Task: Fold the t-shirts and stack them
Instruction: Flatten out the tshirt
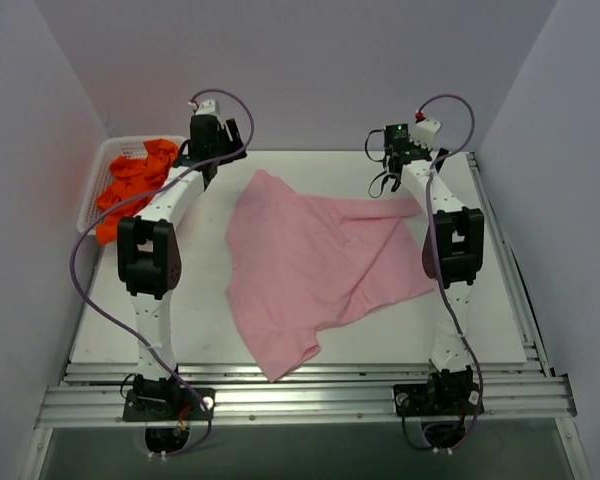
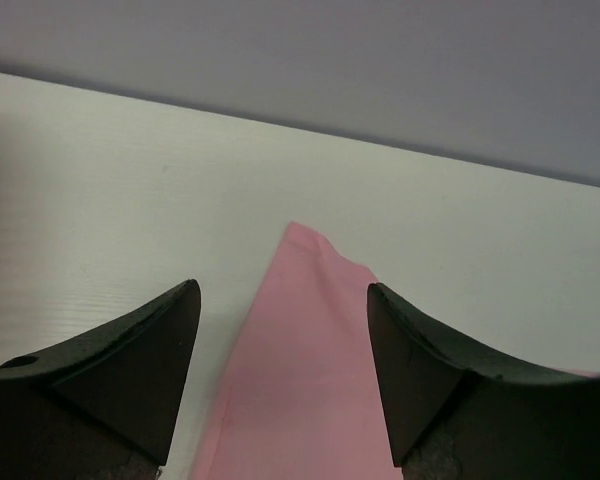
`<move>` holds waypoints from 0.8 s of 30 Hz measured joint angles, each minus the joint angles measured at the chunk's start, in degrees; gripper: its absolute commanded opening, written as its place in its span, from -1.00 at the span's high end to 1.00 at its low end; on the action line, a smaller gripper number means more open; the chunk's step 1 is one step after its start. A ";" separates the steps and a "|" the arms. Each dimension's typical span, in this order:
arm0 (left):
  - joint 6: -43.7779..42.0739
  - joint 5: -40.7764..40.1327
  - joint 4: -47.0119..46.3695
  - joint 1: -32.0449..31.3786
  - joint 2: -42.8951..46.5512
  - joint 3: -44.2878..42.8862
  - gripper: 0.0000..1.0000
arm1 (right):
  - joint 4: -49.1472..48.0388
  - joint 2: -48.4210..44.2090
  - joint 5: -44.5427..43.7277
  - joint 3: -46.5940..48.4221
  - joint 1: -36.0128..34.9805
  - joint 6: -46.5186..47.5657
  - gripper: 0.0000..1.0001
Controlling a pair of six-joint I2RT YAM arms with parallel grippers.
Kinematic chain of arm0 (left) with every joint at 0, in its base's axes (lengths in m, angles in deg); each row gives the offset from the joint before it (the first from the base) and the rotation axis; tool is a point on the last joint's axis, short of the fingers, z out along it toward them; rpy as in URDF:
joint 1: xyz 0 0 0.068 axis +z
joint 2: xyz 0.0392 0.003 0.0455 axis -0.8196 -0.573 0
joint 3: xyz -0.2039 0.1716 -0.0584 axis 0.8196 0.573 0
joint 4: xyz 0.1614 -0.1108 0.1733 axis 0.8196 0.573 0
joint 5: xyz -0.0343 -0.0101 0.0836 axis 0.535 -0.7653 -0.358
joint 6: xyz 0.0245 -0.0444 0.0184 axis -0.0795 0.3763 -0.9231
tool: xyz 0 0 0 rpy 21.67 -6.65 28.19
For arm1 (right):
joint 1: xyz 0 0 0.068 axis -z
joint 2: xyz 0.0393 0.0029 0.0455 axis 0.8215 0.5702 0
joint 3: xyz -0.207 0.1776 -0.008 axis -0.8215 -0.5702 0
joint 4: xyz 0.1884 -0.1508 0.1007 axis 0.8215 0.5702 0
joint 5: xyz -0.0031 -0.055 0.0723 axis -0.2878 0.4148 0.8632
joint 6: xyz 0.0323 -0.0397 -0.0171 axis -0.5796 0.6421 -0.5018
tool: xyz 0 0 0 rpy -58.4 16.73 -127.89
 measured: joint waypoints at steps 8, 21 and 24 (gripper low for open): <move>0.13 -1.79 -4.98 -2.84 23.23 18.88 -0.47 | -7.37 -19.74 1.53 -22.34 -0.42 -1.05 -0.99; 3.04 0.83 -13.00 -7.45 24.04 41.94 -0.12 | -13.70 -25.00 11.04 -50.64 -0.24 -5.77 1.00; 3.26 2.84 -12.57 -7.45 18.51 37.99 -0.09 | -13.99 -28.55 12.87 -54.55 -0.37 -6.67 1.00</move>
